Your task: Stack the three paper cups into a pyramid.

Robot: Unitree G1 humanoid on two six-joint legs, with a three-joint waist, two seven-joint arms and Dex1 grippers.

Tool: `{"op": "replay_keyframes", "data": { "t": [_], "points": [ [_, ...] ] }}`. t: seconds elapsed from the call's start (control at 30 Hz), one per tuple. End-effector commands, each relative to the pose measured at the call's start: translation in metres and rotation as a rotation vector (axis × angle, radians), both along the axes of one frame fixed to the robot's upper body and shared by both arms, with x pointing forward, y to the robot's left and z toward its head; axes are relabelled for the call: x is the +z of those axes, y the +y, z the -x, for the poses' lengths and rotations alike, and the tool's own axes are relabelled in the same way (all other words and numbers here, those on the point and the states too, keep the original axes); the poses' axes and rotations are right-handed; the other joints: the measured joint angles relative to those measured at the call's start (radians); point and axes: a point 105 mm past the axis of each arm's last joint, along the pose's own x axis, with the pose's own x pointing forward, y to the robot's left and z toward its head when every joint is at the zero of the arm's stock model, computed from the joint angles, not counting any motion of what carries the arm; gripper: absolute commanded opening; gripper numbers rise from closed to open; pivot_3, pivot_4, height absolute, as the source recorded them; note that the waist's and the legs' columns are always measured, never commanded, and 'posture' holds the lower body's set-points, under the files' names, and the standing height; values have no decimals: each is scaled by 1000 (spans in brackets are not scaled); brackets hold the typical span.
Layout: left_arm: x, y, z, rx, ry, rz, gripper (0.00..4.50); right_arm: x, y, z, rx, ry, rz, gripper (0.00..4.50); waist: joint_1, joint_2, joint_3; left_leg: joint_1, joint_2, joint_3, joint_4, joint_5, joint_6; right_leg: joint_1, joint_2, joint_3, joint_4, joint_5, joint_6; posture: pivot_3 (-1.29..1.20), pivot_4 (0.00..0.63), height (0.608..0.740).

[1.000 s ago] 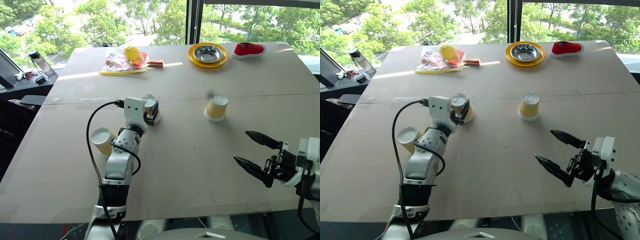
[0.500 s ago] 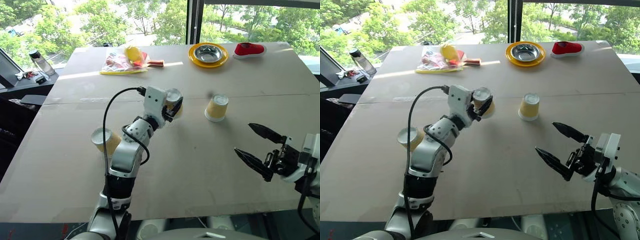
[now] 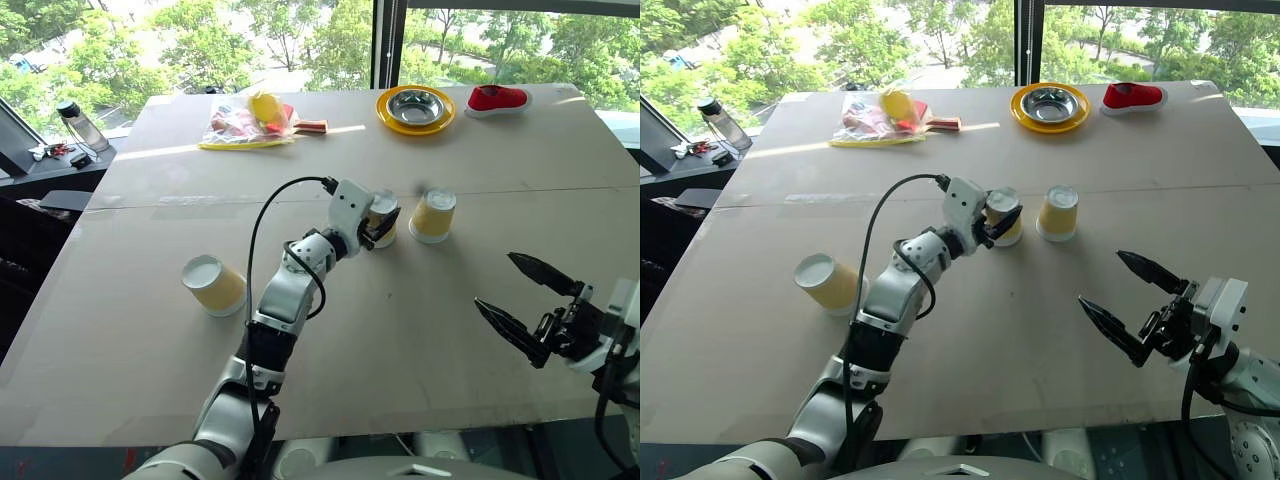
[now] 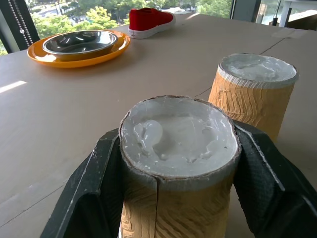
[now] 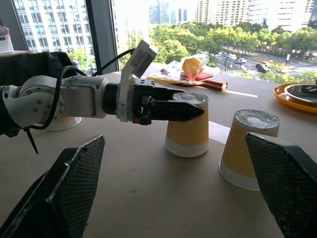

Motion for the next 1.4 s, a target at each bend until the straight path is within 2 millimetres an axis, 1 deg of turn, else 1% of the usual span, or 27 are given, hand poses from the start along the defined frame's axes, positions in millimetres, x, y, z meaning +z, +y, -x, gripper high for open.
{"op": "replay_keyframes", "data": {
  "t": [0.03, 0.23, 0.4, 0.67, 0.7, 0.73, 0.8, 0.9, 0.97, 1.03, 1.1, 1.2, 1.23, 1.27, 1.3, 1.33, 1.4],
  "points": [
    [11, -9, -1, -39, -56, 24, 2384, 11, -2, 3, -24, -62, 19, 4500, 0, 0, 0, 0, 0, 0, 0, 0, 0, 0, 0, 0, 0, 0, 0, 0, 150, 732],
    [10, -19, -13, -55, -57, 31, 2384, 12, -3, 3, -41, -71, 25, 4500, 1, 0, 0, 0, 0, 0, 1, 0, 0, 0, 0, 0, 0, 0, 0, 0, 150, 732],
    [9, -23, -21, -65, -75, 20, 2384, 11, -4, 6, -56, -71, 29, 4500, 0, 0, 0, 0, 0, 0, 1, 0, 0, 0, 0, 0, 0, 0, 1, 0, 150, 732],
    [7, -25, -21, -76, -75, 35, 2384, 10, -4, 8, -66, -72, 32, 4500, 0, 0, 0, 0, -1, 0, 2, 0, 0, 0, 0, 0, 0, 1, 1, 0, 150, 732],
    [8, -25, -21, -75, -76, 40, 3400, 11, -4, 8, -64, -72, 31, 4500, 0, 0, 0, 0, -1, 0, 2, 0, 0, 0, 0, 0, 0, 1, 1, 0, 150, 732],
    [9, -24, -21, -73, -79, 42, 3674, 11, -3, 8, -64, -73, 30, 4500, 0, 0, 0, 0, -1, 0, 2, 0, 0, 0, 0, 0, 0, 1, 1, 0, 150, 732],
    [12, -23, -21, -72, -92, 45, 4482, 12, -3, 7, -61, -75, 30, 4500, -1, 0, 0, 0, -1, 0, 2, 0, 0, 0, 0, 0, 0, 1, 1, 0, 150, 732],
    [22, -20, -20, -68, -128, 61, 4482, 13, -1, 5, -54, -78, 29, 4500, -1, 0, 0, 0, -1, 0, 2, 0, 0, 0, 0, 0, 1, 1, 1, 0, 150, 732],
    [33, -15, -17, -67, -166, 72, 4482, 14, 0, 4, -44, -79, 27, 4500, -1, 0, 0, 0, -1, 0, 2, 0, 0, 0, 0, 0, 1, 1, 1, 0, 150, 732],
    [46, -7, -11, -63, -200, 86, 4482, 14, 2, 3, -29, -77, 28, 4500, -3, 0, 0, -1, -1, 0, 2, 0, 0, 0, 0, 1, 1, 1, 1, 0, 150, 732],
    [63, 2, -1, -65, -252, 100, 4482, 15, 4, 1, -9, -75, 29, 4500, -5, 0, 0, -1, -1, 0, 2, 0, 0, 0, 0, 1, 1, 1, 1, 0, 150, 732],
    [98, 21, 18, -61, -356, 144, 4482, 16, 8, -4, 30, -78, 27, 4500, -6, 0, 0, 0, 0, 0, 2, 0, 0, 0, 0, 1, 1, 1, 1, 0, 150, 732],
    [110, 31, 25, -42, -392, 149, 4482, 17, 11, -5, 50, -77, 24, 4500, -6, 0, 0, 0, 0, 0, 2, 0, 0, 0, 0, 1, 1, 1, 1, 0, 150, 732],
    [121, 45, 30, 0, -420, 153, 4482, 18, 14, -7, 79, -75, 18, 4500, -8, 0, 0, 0, 0, 0, 2, 0, 0, 0, 0, 1, 1, 1, 1, 0, 150, 732],
    [129, 58, 34, 46, -441, 152, 4482, 19, 18, -8, 108, -72, 12, 4500, -10, 0, 0, 0, 0, 0, 2, 0, 0, 0, 0, 1, 1, 1, 1, 0, 150, 732],
    [133, 67, 38, 76, -449, 150, 4482, 19, 20, -8, 126, -69, 9, 4500, -11, 0, 0, 0, 0, 0, 2, 0, 0, 0, 0, 1, 1, 1, 1, 0, 150, 732],
    [133, 111, 50, 276, -458, 62, 4482, 21, 31, -10, 211, -57, -17, 4500, -19, 0, 0, 0, 0, 0, 2, 0, 0, 0, 0, 1, 1, 1, 1, 0, 150, 732]
  ]
}}
